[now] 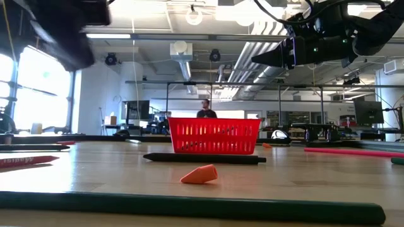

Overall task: Sort crayons/erasers/pens/pencils in bins
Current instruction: Put the purple ball pen into the yellow bin

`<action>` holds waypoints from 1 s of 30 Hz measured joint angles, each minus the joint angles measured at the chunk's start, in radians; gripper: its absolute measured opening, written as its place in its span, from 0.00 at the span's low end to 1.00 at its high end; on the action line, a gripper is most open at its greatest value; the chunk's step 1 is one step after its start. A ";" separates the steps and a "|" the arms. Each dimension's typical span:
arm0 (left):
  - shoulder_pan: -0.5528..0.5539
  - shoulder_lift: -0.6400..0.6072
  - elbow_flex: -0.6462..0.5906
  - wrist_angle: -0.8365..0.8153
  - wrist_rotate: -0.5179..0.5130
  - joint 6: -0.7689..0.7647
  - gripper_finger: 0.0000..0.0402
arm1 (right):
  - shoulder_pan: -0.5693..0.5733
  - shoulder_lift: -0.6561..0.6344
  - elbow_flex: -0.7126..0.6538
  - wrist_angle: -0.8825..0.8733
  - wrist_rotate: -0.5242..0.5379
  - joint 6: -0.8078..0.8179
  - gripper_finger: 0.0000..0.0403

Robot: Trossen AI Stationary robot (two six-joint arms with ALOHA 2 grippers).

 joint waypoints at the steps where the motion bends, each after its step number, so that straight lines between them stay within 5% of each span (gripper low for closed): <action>1: 0.022 -0.001 -0.013 0.063 -0.014 0.042 0.00 | 0.000 0.000 0.000 0.000 0.000 0.000 0.00; 14: 0.289 0.039 -0.381 0.995 -0.042 0.317 0.00 | 0.000 0.000 0.000 -0.007 0.000 0.019 0.00; 22: 0.399 0.076 -0.454 1.187 -0.088 0.370 0.00 | 0.001 0.000 0.000 -0.034 0.138 0.064 0.00; 30: 0.476 0.077 -0.466 1.216 -0.074 0.477 0.00 | 0.005 0.000 0.099 -0.153 0.160 0.079 0.00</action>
